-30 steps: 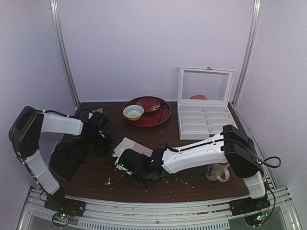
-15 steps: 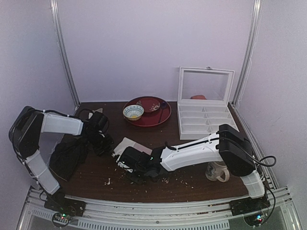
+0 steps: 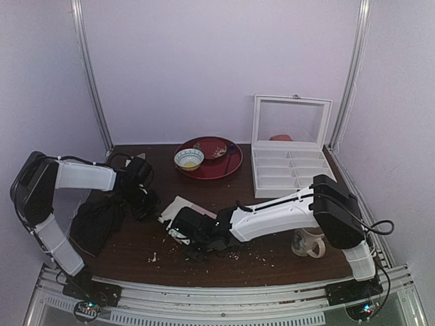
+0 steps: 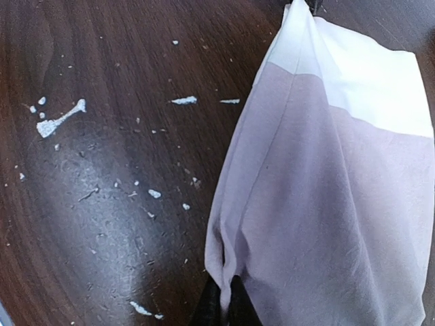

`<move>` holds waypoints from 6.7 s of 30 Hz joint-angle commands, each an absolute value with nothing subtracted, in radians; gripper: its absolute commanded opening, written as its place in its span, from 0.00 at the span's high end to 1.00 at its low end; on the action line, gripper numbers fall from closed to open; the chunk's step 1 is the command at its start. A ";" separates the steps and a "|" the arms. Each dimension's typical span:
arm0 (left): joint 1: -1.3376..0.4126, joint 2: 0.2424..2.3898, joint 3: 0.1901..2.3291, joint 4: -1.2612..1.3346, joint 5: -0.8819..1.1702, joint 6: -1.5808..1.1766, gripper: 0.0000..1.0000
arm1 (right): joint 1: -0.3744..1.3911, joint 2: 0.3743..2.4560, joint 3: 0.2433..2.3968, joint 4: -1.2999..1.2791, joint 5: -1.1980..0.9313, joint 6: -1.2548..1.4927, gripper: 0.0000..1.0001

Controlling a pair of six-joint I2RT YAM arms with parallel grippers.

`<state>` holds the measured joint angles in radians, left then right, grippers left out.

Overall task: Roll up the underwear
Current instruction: Pick up the underwear from the center of the board, then fold the underwear at the center of the board, then smooth out the underwear at the center of the board.

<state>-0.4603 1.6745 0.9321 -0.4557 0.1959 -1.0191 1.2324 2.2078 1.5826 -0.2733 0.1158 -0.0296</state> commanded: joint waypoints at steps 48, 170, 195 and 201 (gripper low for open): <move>-0.482 1.868 1.344 -0.804 0.128 -0.864 1.00 | 1.047 2.073 1.437 -0.245 -0.361 0.268 1.00; -0.579 1.893 1.168 -0.681 0.199 -0.841 1.00 | 1.052 1.970 1.264 -0.314 -0.279 0.427 0.93; -0.577 1.916 1.176 -0.727 0.153 -0.832 1.00 | 0.897 2.124 1.473 -0.572 -0.061 0.255 0.86; -0.578 1.900 1.203 -0.736 0.151 -0.838 1.00 | 0.896 1.998 1.409 -0.506 -0.143 0.359 0.76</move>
<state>-0.5762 1.8767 1.1881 -0.6960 0.1970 -0.8295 0.9039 2.0789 1.4666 -0.4789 -0.1120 0.2920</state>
